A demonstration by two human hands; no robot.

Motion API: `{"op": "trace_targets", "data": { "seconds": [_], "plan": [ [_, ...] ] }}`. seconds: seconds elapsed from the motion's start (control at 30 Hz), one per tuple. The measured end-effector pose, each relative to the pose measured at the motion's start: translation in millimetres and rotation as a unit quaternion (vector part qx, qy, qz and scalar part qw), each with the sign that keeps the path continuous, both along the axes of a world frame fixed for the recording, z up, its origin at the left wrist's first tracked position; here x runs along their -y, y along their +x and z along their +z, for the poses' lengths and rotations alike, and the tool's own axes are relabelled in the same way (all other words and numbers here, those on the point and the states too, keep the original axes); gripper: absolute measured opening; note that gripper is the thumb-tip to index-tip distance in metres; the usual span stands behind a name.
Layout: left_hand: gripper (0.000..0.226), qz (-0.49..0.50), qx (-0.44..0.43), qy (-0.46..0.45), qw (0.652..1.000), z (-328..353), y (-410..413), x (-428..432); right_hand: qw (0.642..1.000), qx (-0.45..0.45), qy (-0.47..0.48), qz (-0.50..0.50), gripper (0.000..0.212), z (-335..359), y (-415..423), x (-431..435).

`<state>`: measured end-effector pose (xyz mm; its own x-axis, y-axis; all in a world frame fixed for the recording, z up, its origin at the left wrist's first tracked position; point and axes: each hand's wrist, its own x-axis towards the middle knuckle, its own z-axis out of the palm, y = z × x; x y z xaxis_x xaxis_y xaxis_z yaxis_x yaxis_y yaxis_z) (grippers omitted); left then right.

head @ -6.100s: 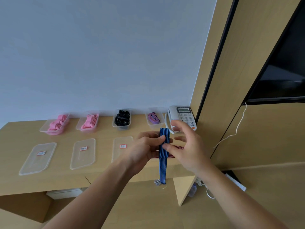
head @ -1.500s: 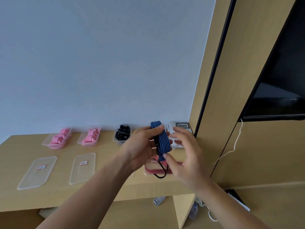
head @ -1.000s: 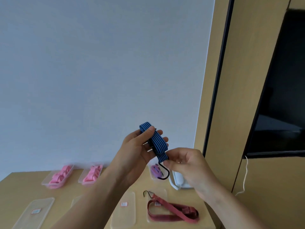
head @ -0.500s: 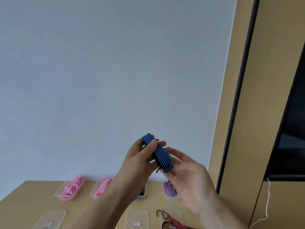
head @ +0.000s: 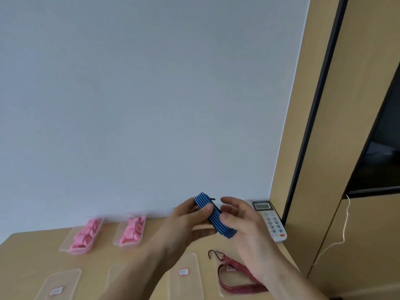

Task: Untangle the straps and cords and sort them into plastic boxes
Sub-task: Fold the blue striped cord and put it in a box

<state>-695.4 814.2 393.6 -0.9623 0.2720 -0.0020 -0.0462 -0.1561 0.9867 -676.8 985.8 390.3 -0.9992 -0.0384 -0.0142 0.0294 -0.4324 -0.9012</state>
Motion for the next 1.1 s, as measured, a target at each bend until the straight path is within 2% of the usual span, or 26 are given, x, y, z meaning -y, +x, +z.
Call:
{"op": "trace_targets", "data": {
  "seconds": [0.13,0.23,0.37,0.47,0.57,0.7,0.77,0.83,1.0,1.1],
  "plan": [
    [0.023,-0.018,0.075,-0.005,0.997,-56.7,-32.9,-10.4,0.988,0.064,0.138,0.027,0.057,-47.2,-28.6,-15.2],
    [0.036,0.007,0.123,-0.039,0.992,-93.3,-61.6,-21.2,0.970,0.097,0.219,0.045,0.057,-81.8,-56.8,-27.0],
    [0.049,0.032,0.163,-0.104,0.980,-136.5,-111.1,-35.4,0.955,0.107,0.267,0.078,0.057,-122.8,-108.7,-45.6],
    [0.054,0.034,0.204,-0.122,0.971,-165.3,-146.3,-48.0,0.936,0.102,0.320,0.107,0.055,-152.6,-149.9,-61.0],
    [0.051,0.052,0.238,-0.133,0.961,-192.5,-177.3,-58.0,0.913,0.062,0.397,0.078,0.046,-182.8,-191.6,-70.8],
    [0.054,0.095,0.228,-0.246,0.937,-211.8,-199.9,-66.8,0.840,-0.024,0.542,0.019,0.040,-205.0,-246.6,-71.9],
    [0.058,0.102,0.208,-0.303,0.925,-217.4,-206.7,-70.5,0.794,-0.059,0.603,0.047,0.040,-215.5,-268.0,-67.8],
    [0.058,0.103,0.182,-0.352,0.912,-223.4,-213.3,-73.5,0.764,-0.078,0.635,0.085,0.032,-228.4,-280.5,-63.3],
    [0.073,0.043,0.071,-0.476,0.875,-237.8,-227.9,-82.7,0.731,-0.123,0.658,0.132,0.027,-248.3,-284.7,-62.6],
    [0.086,0.039,0.058,-0.474,0.878,-246.2,-234.0,-87.8,0.765,-0.109,0.624,0.120,0.024,-249.6,-290.9,-68.1]
  ]
}}
